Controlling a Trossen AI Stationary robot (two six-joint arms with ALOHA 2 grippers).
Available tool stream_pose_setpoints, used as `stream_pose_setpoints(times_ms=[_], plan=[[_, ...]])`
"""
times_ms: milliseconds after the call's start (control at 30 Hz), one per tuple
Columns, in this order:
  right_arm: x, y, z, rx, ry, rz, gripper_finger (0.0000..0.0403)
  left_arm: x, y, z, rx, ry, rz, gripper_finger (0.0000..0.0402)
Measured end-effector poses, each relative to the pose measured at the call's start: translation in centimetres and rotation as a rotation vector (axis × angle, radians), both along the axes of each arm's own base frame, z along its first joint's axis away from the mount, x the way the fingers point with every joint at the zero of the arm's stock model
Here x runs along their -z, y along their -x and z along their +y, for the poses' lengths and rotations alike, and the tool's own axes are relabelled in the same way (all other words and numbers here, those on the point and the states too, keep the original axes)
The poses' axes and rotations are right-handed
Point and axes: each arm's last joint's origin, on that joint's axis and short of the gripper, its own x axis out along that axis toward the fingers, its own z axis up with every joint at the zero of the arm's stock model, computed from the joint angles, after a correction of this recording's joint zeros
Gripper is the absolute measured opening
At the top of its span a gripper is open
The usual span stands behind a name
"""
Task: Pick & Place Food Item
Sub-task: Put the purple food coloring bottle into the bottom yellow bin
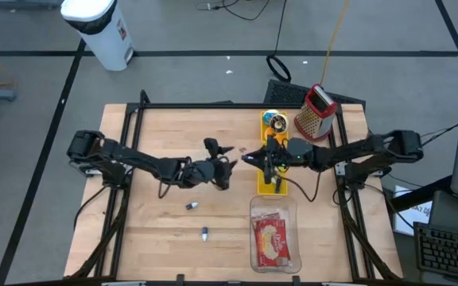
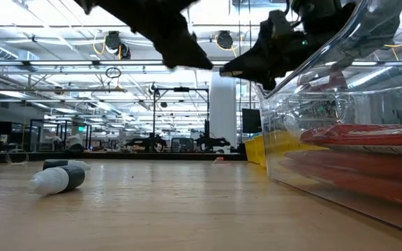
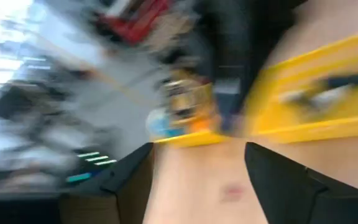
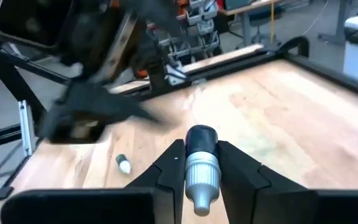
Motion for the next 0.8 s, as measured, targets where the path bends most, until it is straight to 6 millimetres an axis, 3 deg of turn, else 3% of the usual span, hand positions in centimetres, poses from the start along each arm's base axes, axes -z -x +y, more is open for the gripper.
stream_pose_setpoints(times_ms=[200, 367, 600, 800], plan=[[-1.5, 2.3, 0.6, -0.02, 0.068, 0.109, 0.0068, -1.7, 3.4, 2.2, 0.13, 0.361, -0.074, 0.027], [-1.5, 4.2, 1.7, -0.085, 0.138, 0.261, 0.0063, -1.9, 7.5, 3.7, 0.288, 0.574, -0.332, 0.0271], [-0.3, 5.5, 2.5, -0.145, 0.177, 0.429, 0.0067, 2.2, 13.6, 4.9, 0.1, 0.61, -0.631, 0.0271], [2.0, 6.4, 2.4, -0.142, 0.179, 0.459, 0.0064, 4.5, 15.7, 4.9, 0.08, 0.716, -0.721, 0.0271]])
